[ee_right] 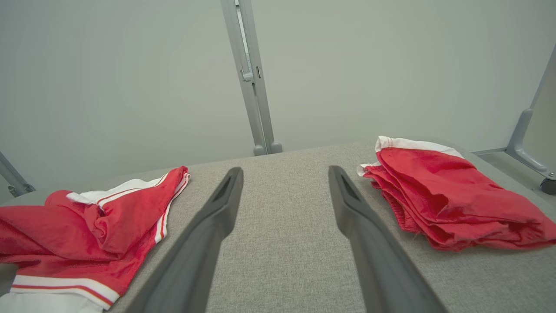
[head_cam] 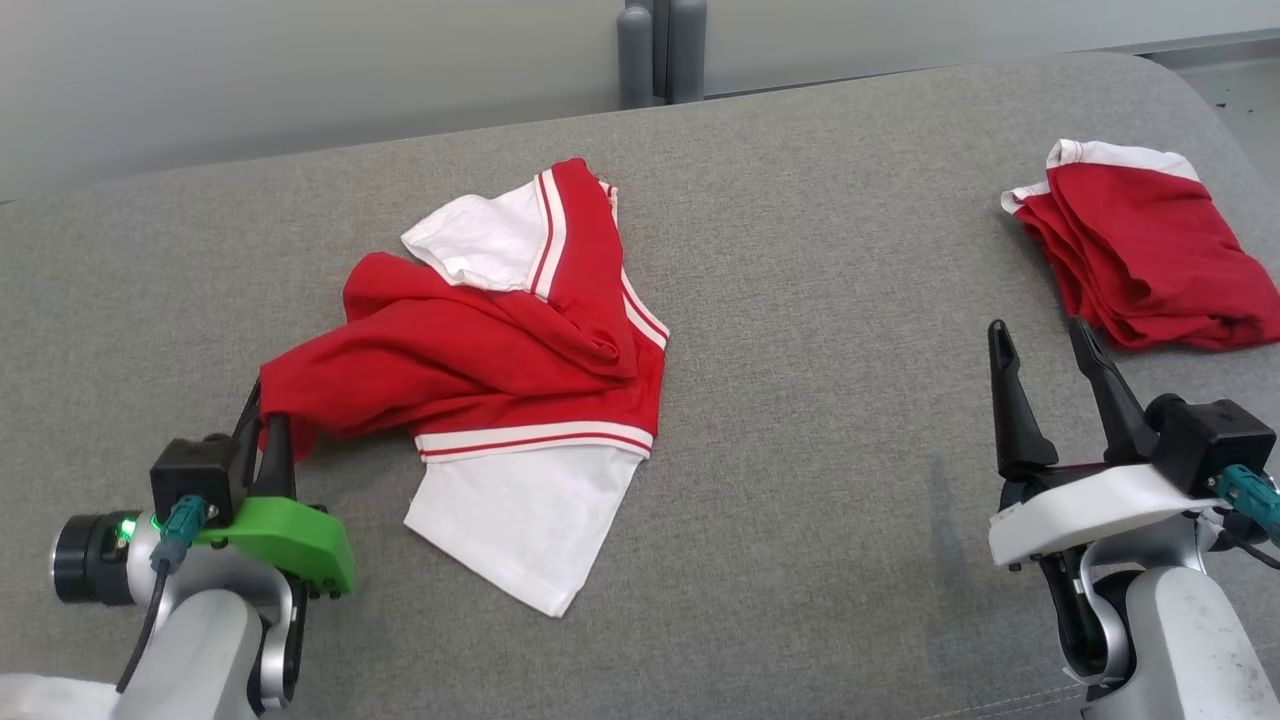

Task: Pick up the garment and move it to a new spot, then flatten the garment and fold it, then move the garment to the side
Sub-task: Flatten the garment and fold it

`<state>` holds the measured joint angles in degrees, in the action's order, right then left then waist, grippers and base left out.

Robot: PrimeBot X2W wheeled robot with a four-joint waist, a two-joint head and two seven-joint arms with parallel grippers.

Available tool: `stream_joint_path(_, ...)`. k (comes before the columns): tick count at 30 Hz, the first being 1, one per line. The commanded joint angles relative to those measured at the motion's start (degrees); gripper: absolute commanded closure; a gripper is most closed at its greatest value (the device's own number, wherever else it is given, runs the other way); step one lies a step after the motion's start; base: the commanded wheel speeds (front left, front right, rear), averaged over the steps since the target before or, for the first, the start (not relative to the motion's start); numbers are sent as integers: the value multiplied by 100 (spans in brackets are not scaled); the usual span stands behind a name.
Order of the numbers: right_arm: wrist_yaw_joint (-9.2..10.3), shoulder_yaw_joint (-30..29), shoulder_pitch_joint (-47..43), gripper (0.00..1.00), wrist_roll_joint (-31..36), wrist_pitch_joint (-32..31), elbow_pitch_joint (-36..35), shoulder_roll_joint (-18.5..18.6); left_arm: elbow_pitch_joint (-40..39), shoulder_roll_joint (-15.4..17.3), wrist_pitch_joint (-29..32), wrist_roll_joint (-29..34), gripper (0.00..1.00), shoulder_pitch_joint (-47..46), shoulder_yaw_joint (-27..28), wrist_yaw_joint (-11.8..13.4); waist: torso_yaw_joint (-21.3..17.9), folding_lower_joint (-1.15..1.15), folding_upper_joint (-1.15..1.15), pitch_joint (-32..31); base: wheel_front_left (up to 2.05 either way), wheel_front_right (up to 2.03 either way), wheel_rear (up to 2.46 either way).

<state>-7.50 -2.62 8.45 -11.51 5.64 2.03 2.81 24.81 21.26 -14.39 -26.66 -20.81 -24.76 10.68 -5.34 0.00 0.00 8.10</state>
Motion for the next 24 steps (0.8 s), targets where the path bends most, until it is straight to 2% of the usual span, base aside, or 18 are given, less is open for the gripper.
stream_joint_path(1,1,3,-6,0,-10,16,7,17,41,43,-27,-36,100,151,31,84,9,0,0,11,0,0,0)
stream_joint_path(7,1,13,82,0,63,-39,-19,17,324,-83,-68,-117,100,510,172,193,14,0,0,21,0,0,0)
stream_joint_path(8,1,18,79,0,63,-41,-20,16,392,-119,-74,-148,95,538,189,173,15,0,0,16,0,0,0)
stream_joint_path(9,1,26,75,0,58,-47,-19,16,436,-140,-80,-144,64,542,210,161,15,0,0,12,0,0,0)
stream_joint_path(10,2,29,74,0,52,-52,-17,16,458,-157,-85,-148,20,540,240,158,14,0,0,9,0,0,0)
stream_joint_path(11,1,33,71,0,54,-54,-13,16,445,-201,-89,-161,0,555,278,172,18,0,0,3,0,0,0)
stream_joint_path(21,2,1,-20,0,32,-27,-15,17,-193,-206,-83,24,0,1017,678,205,72,0,0,-85,0,0,0)
stream_joint_path(24,1,-13,-57,0,33,-19,1,16,-573,-300,-79,188,0,1244,547,141,97,0,0,-130,0,0,0)
